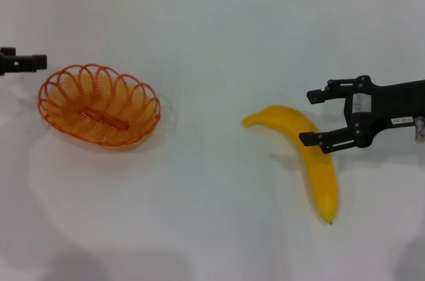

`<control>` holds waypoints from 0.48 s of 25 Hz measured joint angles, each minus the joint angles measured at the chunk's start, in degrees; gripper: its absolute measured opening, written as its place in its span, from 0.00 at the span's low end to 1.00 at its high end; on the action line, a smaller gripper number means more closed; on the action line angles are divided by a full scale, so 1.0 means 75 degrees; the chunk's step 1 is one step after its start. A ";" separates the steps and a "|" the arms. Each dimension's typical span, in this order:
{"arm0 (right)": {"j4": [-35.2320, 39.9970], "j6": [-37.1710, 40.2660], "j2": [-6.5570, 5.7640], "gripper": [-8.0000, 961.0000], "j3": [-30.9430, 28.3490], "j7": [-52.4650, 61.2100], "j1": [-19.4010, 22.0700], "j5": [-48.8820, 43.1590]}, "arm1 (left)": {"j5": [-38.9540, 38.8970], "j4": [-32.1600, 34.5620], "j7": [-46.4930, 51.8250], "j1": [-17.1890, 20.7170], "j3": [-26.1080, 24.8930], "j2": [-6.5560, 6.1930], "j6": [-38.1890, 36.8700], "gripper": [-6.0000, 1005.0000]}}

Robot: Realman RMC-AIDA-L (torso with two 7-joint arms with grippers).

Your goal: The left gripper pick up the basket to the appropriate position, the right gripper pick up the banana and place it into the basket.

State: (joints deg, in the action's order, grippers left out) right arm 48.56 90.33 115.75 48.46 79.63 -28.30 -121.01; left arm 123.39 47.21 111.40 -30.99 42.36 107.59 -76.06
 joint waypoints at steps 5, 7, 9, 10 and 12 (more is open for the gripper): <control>-0.0007 0.0006 0.0000 0.91 0.0008 0.0005 0.0000 -0.0002 | 0.0744 0.0015 0.0325 -0.0268 0.0010 -0.0004 -0.0012 0.84; -0.0007 0.0004 0.0000 0.91 0.0011 0.0009 -0.0001 -0.0002 | 0.1062 0.0019 0.0456 -0.0389 0.0011 -0.0011 -0.0014 0.84; -0.0007 0.0004 0.0000 0.91 0.0017 0.0009 -0.0004 -0.0002 | 0.1351 -0.0003 0.0534 -0.0513 0.0013 -0.0013 -0.0014 0.84; -0.0008 0.0005 0.0000 0.91 0.0019 0.0010 -0.0010 -0.0002 | 0.1482 -0.0021 0.0547 -0.0565 0.0013 0.0001 -0.0004 0.84; -0.0014 0.0006 0.0000 0.91 0.0019 0.0011 -0.0026 -0.0001 | 0.1698 -0.0049 0.0553 -0.0665 0.0007 0.0054 0.0033 0.84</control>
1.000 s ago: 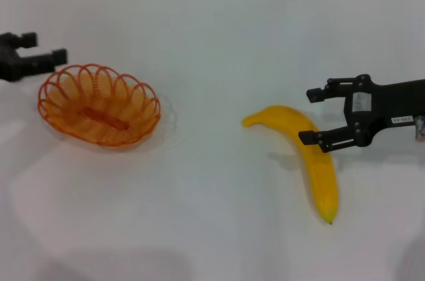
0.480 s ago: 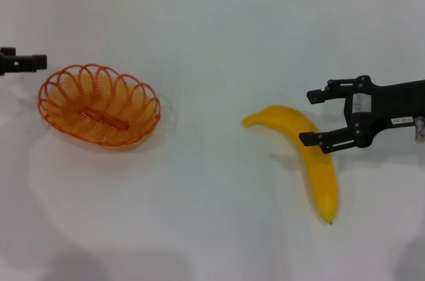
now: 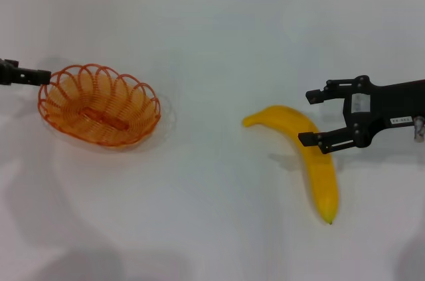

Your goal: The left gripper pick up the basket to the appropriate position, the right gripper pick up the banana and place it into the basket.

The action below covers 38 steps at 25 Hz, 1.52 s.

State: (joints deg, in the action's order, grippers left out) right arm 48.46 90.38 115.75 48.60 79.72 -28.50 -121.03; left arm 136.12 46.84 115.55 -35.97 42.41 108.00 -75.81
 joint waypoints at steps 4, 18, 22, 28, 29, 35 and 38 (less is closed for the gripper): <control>-0.0005 0.0009 0.0000 0.91 0.0023 0.0000 -0.0013 0.0000 | 0.0184 -0.0009 -0.0028 -0.0112 0.0060 0.0131 0.0102 0.83; -0.0003 0.0009 0.0012 0.91 0.0078 0.0006 -0.0038 0.0000 | 0.0997 -0.0625 -0.0150 -0.0486 0.0103 0.0511 0.1133 0.82; -0.0004 0.0029 0.0012 0.91 0.0083 0.0012 -0.0048 0.0000 | 0.1004 -0.0637 -0.0242 -0.0508 0.0106 0.0589 0.1253 0.82; -0.0003 0.0025 0.0012 0.91 0.0095 0.0051 -0.0048 0.0000 | 0.1008 -0.0700 -0.0408 -0.0536 0.0115 0.0711 0.1485 0.82; -0.0003 0.0026 0.0012 0.91 0.0095 0.0072 -0.0048 0.0000 | 0.1009 -0.0702 -0.0441 -0.0536 0.0120 0.0729 0.1509 0.82; -0.0003 0.0032 0.0014 0.91 0.0218 0.0104 -0.0044 0.0000 | 0.1011 -0.0703 -0.0579 -0.0535 0.0123 0.0833 0.1617 0.81; -0.0004 0.0038 0.0021 0.91 0.0254 0.0134 -0.0044 0.0000 | 0.1011 -0.0704 -0.0655 -0.0529 0.0123 0.0885 0.1674 0.81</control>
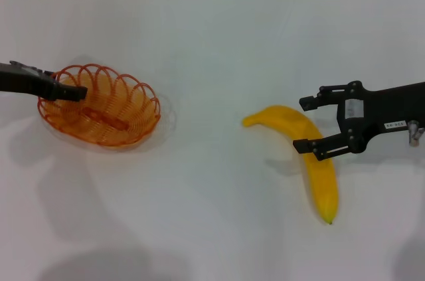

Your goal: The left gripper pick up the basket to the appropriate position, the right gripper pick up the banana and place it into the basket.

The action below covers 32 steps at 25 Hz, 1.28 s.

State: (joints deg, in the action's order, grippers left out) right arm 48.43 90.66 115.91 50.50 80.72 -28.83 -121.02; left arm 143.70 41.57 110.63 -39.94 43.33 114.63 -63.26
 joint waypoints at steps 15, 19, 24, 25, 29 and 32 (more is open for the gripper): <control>0.0008 0.0029 0.0003 0.91 0.0005 0.0156 -0.0010 0.0000 | 0.0150 -0.0157 -0.0188 0.0020 -0.0032 0.0121 0.0452 0.50; 0.0012 0.0014 0.0002 0.91 0.0005 0.0158 -0.0004 0.0000 | 0.0118 -0.0083 -0.0209 0.0040 -0.0072 0.0130 0.0455 0.41; 0.0003 -0.0005 0.0003 0.91 0.0005 0.0165 0.0018 0.0000 | 0.0010 0.0222 -0.0248 0.0092 -0.0059 0.0230 0.0408 0.32; 0.0002 -0.0008 0.0002 0.91 0.0005 0.0167 0.0018 0.0000 | -0.0076 0.0285 -0.0253 0.0115 -0.0037 0.0238 0.0386 0.30; 0.0000 -0.0013 0.0002 0.91 0.0005 0.0171 0.0022 0.0000 | -0.0430 0.0363 -0.0335 0.0154 -0.0015 0.0225 0.0271 0.23; -0.0001 -0.0011 0.0002 0.91 -0.0001 0.0172 0.0024 0.0000 | -0.0666 0.0378 -0.0451 0.0156 -0.0033 0.0215 0.0175 0.18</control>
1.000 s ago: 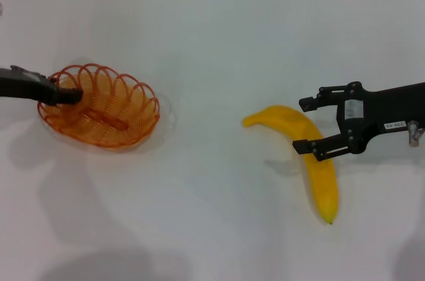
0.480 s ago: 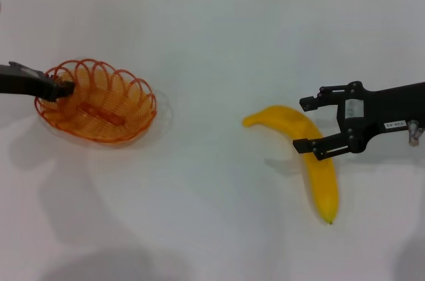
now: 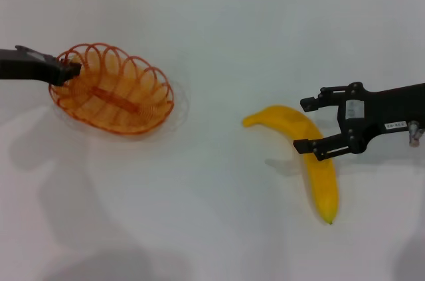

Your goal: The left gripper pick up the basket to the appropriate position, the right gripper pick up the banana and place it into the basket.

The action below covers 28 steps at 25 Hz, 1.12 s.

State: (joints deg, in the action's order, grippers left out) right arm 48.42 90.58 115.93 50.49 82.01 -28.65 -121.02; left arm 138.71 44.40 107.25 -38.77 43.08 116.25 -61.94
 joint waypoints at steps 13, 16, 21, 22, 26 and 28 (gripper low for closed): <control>0.0000 0.0016 0.0000 0.91 0.0006 -0.0001 -0.0032 0.0000 | -0.1601 -0.0147 -0.0701 0.0177 -0.0072 -0.0067 -0.0035 0.10; 0.0000 0.0014 0.0000 0.91 0.0006 -0.0001 -0.0037 0.0000 | -0.2021 -0.0402 -0.0914 0.0188 -0.0080 -0.0067 0.0001 0.10; 0.0001 0.0007 0.0000 0.91 0.0009 -0.0001 -0.0051 0.0000 | -0.2834 -0.1040 -0.1448 0.0189 -0.0088 -0.0071 0.0136 0.10; 0.0001 0.0007 -0.0001 0.91 0.0012 -0.0002 -0.0056 0.0000 | -0.2960 -0.1171 -0.1521 0.0184 -0.0088 -0.0070 0.0179 0.10; 0.0001 0.0007 0.0000 0.91 0.0018 -0.0002 -0.0092 0.0000 | -0.3354 -0.1517 -0.1696 0.0174 -0.0092 -0.0028 0.0306 0.10; 0.0001 0.0011 0.0000 0.91 0.0018 -0.0002 -0.0102 0.0000 | -0.3588 -0.1665 -0.1782 0.0177 -0.0106 -0.0013 0.0344 0.10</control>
State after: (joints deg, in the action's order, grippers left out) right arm 48.43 90.66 115.93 50.62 82.00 -29.42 -121.02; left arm 111.80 31.92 93.89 -37.44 42.29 116.15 -59.36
